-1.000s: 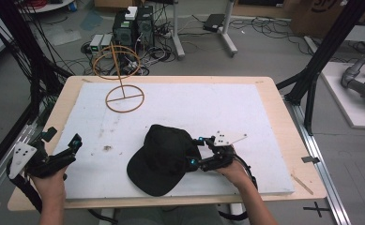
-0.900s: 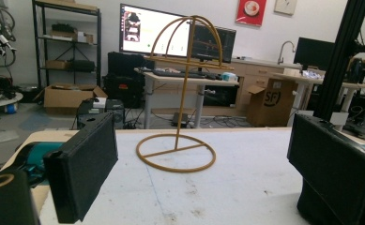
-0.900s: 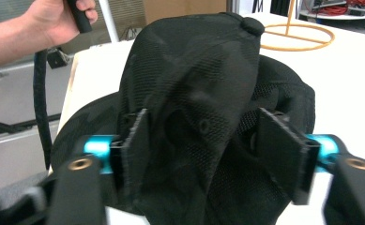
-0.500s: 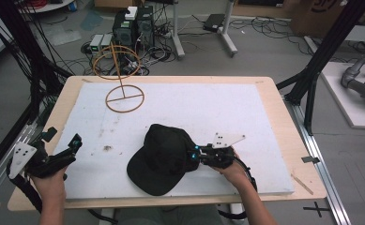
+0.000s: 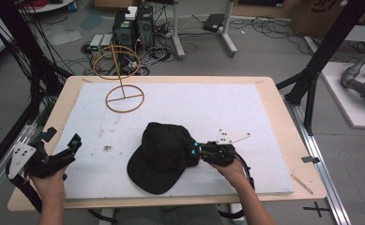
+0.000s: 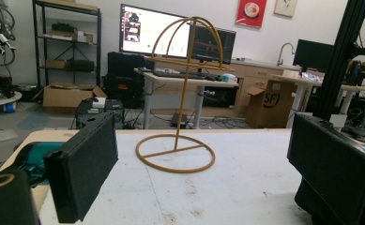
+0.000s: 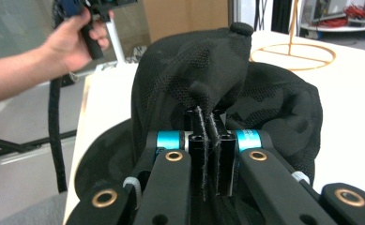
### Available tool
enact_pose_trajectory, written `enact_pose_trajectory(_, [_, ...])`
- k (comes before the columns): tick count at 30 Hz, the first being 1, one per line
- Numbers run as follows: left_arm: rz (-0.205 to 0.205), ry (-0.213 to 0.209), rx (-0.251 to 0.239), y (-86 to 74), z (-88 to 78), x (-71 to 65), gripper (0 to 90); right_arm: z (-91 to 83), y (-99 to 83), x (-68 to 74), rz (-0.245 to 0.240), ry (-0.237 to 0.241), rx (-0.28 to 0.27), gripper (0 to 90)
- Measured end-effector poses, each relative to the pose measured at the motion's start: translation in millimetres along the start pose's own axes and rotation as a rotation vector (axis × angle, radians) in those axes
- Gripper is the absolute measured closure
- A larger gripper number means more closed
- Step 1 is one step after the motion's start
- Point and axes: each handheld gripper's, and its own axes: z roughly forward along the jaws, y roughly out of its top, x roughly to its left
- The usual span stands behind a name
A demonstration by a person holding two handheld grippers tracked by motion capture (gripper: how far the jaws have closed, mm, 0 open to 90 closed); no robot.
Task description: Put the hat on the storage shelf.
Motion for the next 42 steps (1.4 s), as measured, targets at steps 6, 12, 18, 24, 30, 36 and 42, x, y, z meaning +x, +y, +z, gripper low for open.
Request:
enact_pose_trajectory(6, [0.0,0.0,0.003,0.0,-0.4,0.7,9.2,0.9,9.6,4.5,-0.001,0.034,-0.053,88.4])
enact_pose_trajectory(12, [-0.004,0.001,0.0,0.0,-0.6,1.0,9.2,1.4,16.8,6.0,0.012,0.043,-0.09,88.5])
enact_pose_trajectory(18, [-0.005,-0.001,0.0,0.1,-0.6,0.9,9.2,0.0,29.8,8.0,0.002,0.048,-0.133,88.5])
enact_pose_trajectory(24, [-0.005,0.0,-0.002,0.5,-0.8,1.0,9.2,-1.3,38.5,8.7,-0.002,0.047,-0.152,88.5])
enact_pose_trajectory(30, [-0.001,0.003,-0.002,0.5,-0.7,0.5,9.2,-3.8,50.0,8.7,-0.016,0.043,-0.176,88.3])
enact_pose_trajectory(36, [-0.001,0.004,-0.003,0.8,-0.9,0.7,9.2,-4.9,62.6,8.6,-0.036,0.037,-0.185,88.3])
enact_pose_trajectory(42, [-0.003,0.003,-0.003,0.8,-0.9,1.2,9.2,-4.2,81.7,10.2,-0.063,0.038,-0.199,88.2])
